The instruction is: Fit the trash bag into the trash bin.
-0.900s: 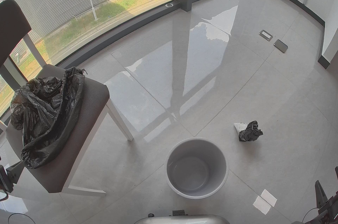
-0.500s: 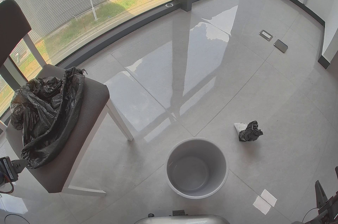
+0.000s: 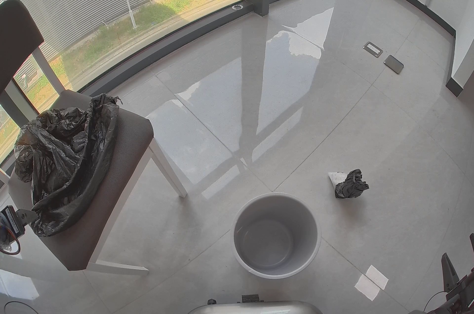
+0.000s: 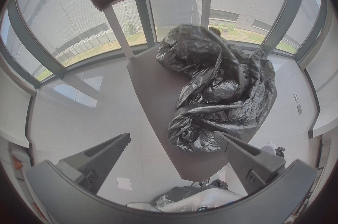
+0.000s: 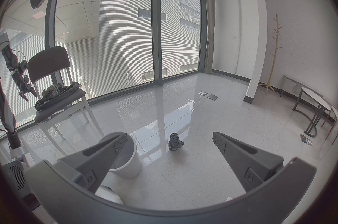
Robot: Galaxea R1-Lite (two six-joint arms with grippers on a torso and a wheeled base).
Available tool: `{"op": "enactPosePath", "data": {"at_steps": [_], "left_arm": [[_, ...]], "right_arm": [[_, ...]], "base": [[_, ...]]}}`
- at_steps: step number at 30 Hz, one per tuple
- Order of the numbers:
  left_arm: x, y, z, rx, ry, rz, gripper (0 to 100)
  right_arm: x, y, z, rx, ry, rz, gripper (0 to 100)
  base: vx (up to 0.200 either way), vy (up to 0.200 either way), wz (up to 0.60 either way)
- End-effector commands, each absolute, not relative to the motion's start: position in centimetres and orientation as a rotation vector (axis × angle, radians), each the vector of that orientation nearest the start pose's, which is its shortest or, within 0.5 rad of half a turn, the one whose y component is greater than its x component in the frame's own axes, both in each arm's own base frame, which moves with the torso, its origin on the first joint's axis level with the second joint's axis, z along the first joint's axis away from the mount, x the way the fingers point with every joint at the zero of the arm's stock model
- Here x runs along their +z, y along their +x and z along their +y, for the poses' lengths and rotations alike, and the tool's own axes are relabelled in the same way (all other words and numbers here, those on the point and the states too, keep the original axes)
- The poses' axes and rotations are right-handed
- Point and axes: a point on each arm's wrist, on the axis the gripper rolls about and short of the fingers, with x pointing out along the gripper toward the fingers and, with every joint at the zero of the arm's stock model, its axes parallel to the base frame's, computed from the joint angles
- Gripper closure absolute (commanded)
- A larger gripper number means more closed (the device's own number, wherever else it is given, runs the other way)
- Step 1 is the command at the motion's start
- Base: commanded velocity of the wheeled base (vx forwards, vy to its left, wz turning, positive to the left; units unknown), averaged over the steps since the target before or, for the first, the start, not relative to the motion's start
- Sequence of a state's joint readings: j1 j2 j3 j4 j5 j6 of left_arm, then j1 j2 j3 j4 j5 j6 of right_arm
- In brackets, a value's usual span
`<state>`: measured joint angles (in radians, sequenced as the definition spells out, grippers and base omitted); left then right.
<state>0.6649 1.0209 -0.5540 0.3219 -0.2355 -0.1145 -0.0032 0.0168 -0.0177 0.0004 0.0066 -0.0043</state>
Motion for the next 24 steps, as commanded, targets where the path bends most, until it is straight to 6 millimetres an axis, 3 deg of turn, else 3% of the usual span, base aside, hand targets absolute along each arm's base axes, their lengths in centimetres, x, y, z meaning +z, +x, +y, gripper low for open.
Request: {"op": "enactPosePath", "data": {"at_steps": [1, 10, 24], "left_arm": [[16.0, 9.3, 6.6, 0.428, -0.49, 0.759, 0], [14.9, 10.9, 7.6, 0.376, -0.497, 0.675, 0], [14.6, 11.9, 7.2, 0.314, -0.536, 0.679, 0]], "right_arm": [[7.6, -2.2, 0.0, 0.005, -0.006, 0.009, 0], [7.6, -2.2, 0.0, -0.008, -0.003, 0.009, 0], [7.6, -2.2, -0.1, -0.032, -0.005, 0.011, 0]], "base": [[0.0, 0.0, 0.0], [0.0, 0.0, 0.0], [0.0, 0.0, 0.0]]}}
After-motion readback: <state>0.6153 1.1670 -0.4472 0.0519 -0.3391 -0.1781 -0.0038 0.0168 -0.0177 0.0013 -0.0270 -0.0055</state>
